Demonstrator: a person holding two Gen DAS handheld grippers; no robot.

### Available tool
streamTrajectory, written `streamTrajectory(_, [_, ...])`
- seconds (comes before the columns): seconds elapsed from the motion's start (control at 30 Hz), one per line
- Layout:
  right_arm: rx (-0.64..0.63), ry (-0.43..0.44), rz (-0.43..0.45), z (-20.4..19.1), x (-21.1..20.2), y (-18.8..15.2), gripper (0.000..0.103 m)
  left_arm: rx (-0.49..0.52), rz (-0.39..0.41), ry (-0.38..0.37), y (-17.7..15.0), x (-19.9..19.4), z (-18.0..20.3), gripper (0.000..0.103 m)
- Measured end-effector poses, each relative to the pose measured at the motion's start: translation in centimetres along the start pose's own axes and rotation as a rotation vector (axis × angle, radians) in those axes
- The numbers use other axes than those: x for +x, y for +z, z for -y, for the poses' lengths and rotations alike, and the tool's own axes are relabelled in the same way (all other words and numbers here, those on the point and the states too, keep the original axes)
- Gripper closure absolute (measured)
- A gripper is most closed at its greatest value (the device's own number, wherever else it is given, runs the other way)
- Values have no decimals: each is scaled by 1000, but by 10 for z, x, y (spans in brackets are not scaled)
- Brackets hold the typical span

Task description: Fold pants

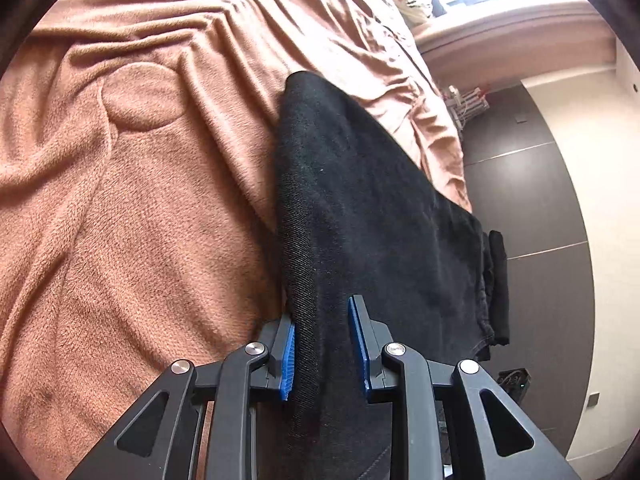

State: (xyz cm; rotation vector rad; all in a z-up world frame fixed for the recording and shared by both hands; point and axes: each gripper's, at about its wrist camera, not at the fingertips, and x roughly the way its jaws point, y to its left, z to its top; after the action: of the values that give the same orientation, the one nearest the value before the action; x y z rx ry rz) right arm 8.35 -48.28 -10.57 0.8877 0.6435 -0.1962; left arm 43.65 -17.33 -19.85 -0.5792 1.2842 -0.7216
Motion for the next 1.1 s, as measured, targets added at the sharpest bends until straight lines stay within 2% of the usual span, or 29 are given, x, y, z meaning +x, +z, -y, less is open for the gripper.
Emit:
streamTrajectory(0.1, [35,68,11,1,4,1,50,28,1,3,1,-4,6,77])
streamTrajectory(0.2, [60,100,6,2,14,3,44,32,-17,35,3,2,3,77])
streamTrajectory(0.27, [69,112,3,4,23,2,43,15,-31,53,4,9,-3,77])
streamTrajectory(0.37, [102,126,-7,13,31,1,43,-14,-39,52,3,13,-13,77])
streamTrajectory(0.5, [139,223,28,27,27,3,43,-31,-34,35,1,14,-21,77])
streamTrajectory(0.57, [147,251,35,30,29,2,34,-32,-29,31,4,15,-20,77])
streamTrajectory(0.6, [149,251,39,32,30,4,27,-33,-27,30,6,15,-20,77])
streamTrajectory(0.63, [153,244,41,35,31,6,26,-34,-26,28,7,16,-20,77])
streamTrajectory(0.8, [164,222,69,36,43,20,26,-51,-24,6,12,18,-23,77])
streamTrajectory(0.9, [178,189,97,35,44,23,26,-29,-8,9,10,10,-15,87])
streamTrajectory(1.0, [172,134,125,31,40,22,40,6,18,-32,7,-3,-8,90])
streamTrajectory(1.03, [162,118,117,29,40,20,43,12,16,-19,6,-3,-8,90])
streamTrajectory(1.1, [151,115,104,30,43,20,44,12,-7,8,6,1,-13,90])
